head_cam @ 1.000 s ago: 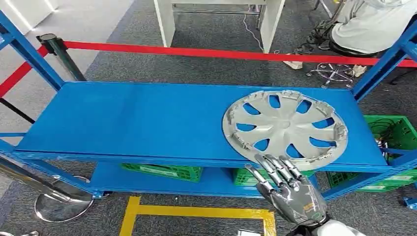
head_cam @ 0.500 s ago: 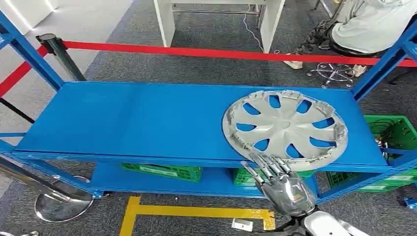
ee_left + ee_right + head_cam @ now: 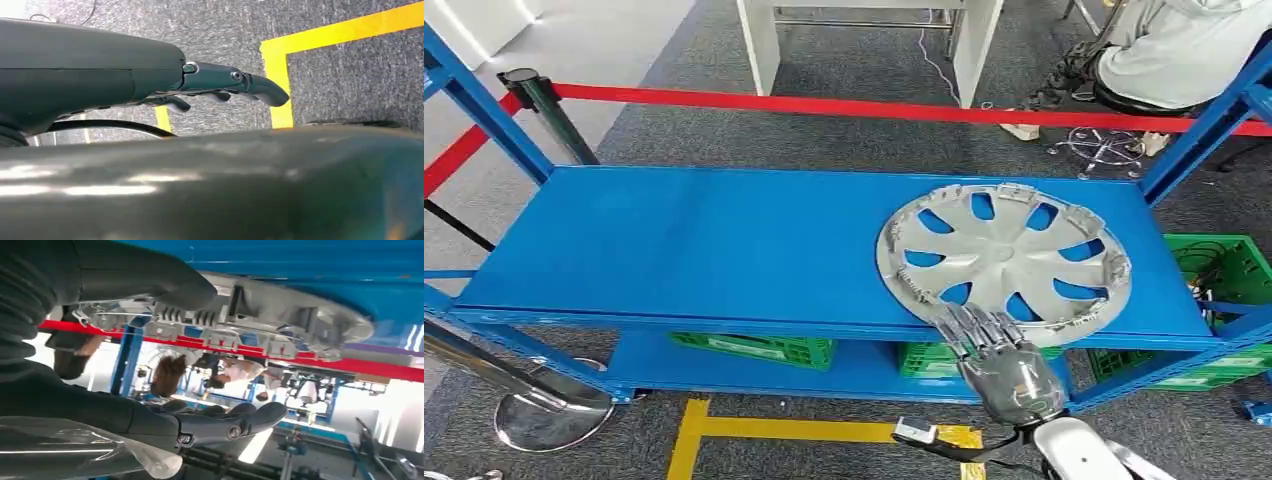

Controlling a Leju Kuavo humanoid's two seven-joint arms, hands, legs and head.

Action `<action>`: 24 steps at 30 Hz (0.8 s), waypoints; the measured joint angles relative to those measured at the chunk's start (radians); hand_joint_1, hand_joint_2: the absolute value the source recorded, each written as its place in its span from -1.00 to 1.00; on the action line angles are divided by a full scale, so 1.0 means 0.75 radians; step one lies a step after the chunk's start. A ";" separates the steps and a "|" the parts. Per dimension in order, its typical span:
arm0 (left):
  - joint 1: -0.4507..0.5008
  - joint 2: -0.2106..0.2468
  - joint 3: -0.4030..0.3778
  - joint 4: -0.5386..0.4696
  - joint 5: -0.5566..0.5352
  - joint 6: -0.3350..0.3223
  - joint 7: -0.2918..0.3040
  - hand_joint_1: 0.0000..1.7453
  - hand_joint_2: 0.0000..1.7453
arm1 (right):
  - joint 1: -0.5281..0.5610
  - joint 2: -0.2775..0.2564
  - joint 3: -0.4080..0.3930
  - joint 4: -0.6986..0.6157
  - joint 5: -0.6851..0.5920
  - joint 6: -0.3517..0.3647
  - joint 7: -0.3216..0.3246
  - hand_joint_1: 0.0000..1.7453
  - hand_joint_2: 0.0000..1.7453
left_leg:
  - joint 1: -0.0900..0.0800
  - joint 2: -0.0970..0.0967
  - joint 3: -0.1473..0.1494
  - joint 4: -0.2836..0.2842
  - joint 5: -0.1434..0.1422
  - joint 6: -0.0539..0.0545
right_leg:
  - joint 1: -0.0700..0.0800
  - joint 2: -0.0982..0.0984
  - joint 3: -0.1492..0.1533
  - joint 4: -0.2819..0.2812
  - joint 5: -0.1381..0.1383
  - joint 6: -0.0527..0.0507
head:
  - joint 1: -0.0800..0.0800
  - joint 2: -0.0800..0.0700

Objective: Take the parts from the cabinet and place them on the table.

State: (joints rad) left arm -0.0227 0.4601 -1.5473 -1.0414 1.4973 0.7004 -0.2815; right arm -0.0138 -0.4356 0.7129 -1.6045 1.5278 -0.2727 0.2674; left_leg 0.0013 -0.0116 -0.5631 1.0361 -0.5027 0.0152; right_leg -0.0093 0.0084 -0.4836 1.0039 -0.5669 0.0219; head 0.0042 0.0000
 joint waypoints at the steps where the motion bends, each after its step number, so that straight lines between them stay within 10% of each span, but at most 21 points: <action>1: 0.000 0.002 0.000 -0.001 -0.002 0.000 0.001 -1.00 -1.00 | 0.002 0.001 -0.011 0.000 -0.003 0.001 0.001 -1.00 1.00 | 0.000 0.000 0.000 0.000 0.000 0.000 | 0.000 0.000 0.000 0.000 0.000 0.000 | -0.001 0.000; 24: 0.000 0.013 0.000 -0.018 -0.005 -0.001 0.022 -1.00 -1.00 | 0.019 0.034 -0.169 0.009 -0.102 0.174 -0.004 -1.00 1.00 | 0.000 0.000 0.000 0.000 0.000 0.000 | 0.000 0.000 0.000 0.000 0.000 0.000 | -0.001 0.000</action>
State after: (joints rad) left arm -0.0230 0.4696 -1.5473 -1.0552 1.4939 0.7000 -0.2647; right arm 0.0008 -0.4101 0.5863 -1.5976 1.4511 -0.1422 0.2647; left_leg 0.0012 -0.0116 -0.5631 1.0362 -0.5027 0.0152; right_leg -0.0094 0.0084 -0.4834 1.0040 -0.5669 0.0219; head 0.0038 0.0000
